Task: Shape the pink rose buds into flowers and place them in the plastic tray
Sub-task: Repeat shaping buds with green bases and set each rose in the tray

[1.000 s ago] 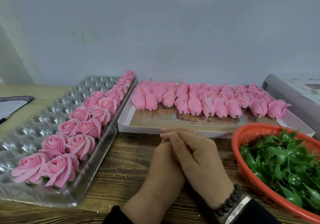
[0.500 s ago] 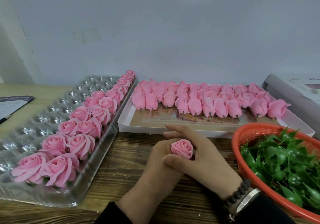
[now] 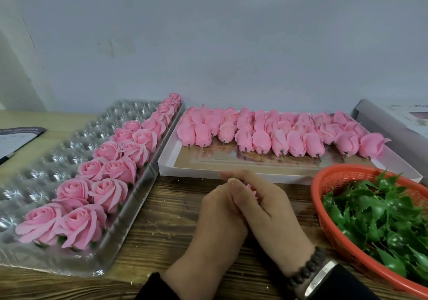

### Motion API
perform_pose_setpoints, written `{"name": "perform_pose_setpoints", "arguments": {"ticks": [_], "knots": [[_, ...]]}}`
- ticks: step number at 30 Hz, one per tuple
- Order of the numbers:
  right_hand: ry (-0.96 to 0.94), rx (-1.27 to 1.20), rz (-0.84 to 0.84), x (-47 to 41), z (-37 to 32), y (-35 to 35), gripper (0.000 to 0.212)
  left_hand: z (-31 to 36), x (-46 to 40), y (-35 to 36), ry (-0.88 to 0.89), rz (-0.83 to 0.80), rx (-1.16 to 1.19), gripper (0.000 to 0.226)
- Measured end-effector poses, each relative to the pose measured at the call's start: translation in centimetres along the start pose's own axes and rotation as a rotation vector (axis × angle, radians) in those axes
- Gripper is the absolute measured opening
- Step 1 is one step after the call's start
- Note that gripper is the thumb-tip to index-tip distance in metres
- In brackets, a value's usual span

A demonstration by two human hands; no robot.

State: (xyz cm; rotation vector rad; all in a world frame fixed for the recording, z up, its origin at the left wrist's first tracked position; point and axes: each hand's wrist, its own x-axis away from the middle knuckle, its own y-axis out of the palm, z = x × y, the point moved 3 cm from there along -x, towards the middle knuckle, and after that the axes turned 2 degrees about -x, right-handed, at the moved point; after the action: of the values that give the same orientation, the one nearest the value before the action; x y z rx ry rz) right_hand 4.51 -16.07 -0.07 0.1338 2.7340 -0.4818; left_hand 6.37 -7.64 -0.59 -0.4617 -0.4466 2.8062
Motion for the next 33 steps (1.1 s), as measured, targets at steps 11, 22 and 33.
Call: {"name": "perform_pose_setpoints", "arguments": {"ticks": [11, 22, 33], "knots": [[0.141, -0.028, -0.309, -0.3, -0.1, -0.6, 0.038, 0.3, 0.4, -1.1, -0.079, -0.346, 0.194, 0.02], [0.007, -0.065, 0.013, 0.1, -0.5, 0.0, 0.048, -0.4, -0.3, -1.0, -0.017, -0.003, 0.008, 0.016], [0.053, 0.009, -0.173, -0.3, -0.1, 0.2, 0.02, -0.1, 0.0, -0.2, -0.132, -0.314, -0.048, 0.028]]}}
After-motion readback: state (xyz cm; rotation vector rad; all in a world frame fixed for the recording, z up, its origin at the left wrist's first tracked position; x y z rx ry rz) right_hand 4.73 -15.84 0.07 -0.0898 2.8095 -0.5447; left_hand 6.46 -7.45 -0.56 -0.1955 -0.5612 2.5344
